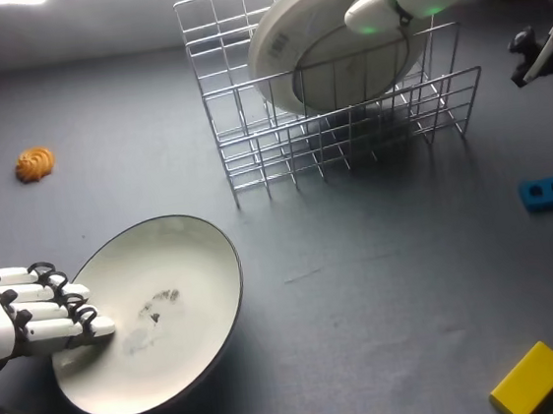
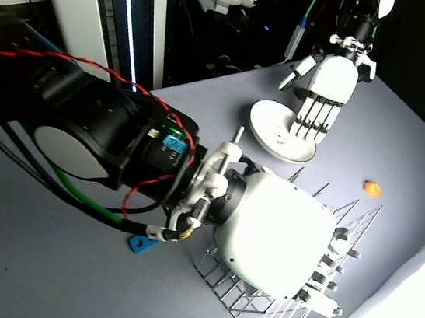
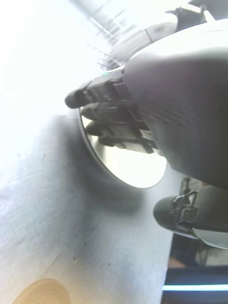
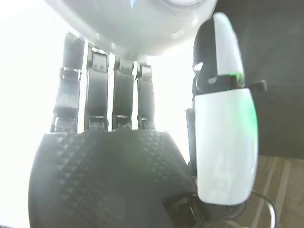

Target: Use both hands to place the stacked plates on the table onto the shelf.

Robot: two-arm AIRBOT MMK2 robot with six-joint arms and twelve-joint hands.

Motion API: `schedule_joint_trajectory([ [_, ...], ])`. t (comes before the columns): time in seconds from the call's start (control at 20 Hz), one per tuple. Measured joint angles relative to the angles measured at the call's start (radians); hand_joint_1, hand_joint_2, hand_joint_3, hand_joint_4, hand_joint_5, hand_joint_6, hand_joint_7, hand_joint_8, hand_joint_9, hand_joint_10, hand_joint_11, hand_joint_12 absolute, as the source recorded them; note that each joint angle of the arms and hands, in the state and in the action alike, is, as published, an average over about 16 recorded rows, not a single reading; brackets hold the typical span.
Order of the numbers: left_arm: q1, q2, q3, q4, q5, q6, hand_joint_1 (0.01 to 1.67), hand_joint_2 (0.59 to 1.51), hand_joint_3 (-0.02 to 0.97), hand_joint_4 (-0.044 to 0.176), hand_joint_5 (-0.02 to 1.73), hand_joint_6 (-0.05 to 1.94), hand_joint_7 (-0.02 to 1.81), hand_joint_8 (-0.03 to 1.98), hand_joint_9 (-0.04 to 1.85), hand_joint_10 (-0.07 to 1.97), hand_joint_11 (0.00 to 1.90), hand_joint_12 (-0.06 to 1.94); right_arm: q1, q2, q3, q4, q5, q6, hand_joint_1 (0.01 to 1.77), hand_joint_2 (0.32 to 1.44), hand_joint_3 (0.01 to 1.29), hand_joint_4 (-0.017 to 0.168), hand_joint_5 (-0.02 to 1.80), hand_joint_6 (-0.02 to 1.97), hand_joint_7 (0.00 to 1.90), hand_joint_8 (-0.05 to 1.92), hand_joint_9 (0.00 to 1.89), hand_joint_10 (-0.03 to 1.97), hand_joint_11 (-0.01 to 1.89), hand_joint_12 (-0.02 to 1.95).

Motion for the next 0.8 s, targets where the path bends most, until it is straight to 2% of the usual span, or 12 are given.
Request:
schedule_joint_trajectory([
  [0.15, 0.021, 0.002, -0.007, -0.022, 0.001, -0.009, 0.02, 1.206, 0.01, -0.005, 0.13, -0.03, 0.15, 0.0, 0.08, -0.04, 0.01, 0.29, 0.025, 0.021, -0.043, -0.053, 0.016, -0.025, 0.99, 1.0, 0.01, -0.002, 0.54, 0.18, 0.69, 0.04, 0.55, 0.34, 0.12, 1.39],
  [0.45, 0.053, 0.011, -0.027, -0.041, 0.003, -0.035, 0.02, 1.207, 0.01, -0.008, 0.12, -0.03, 0.13, -0.01, 0.07, -0.04, 0.02, 0.29, 0.051, 0.048, -0.177, -0.187, 0.057, -0.169, 0.96, 1.0, 0.01, -0.001, 0.42, 0.09, 0.5, 0.03, 0.36, 0.25, 0.04, 1.16],
  [0.6, 0.064, 0.015, -0.036, -0.045, 0.006, -0.047, 0.02, 1.208, 0.01, -0.009, 0.12, -0.03, 0.12, -0.01, 0.07, -0.04, 0.02, 0.3, 0.036, 0.05, -0.247, -0.239, 0.077, -0.275, 0.96, 0.97, 0.01, 0.0, 0.34, 0.06, 0.38, 0.03, 0.26, 0.19, 0.02, 0.96],
  [0.8, 0.076, 0.02, -0.045, -0.05, 0.008, -0.06, 0.02, 1.206, 0.01, -0.009, 0.12, -0.03, 0.11, -0.01, 0.07, -0.04, 0.02, 0.31, -0.013, 0.03, -0.32, -0.269, 0.085, -0.437, 0.97, 0.94, 0.01, 0.002, 0.25, 0.04, 0.23, 0.03, 0.14, 0.11, 0.01, 0.64],
])
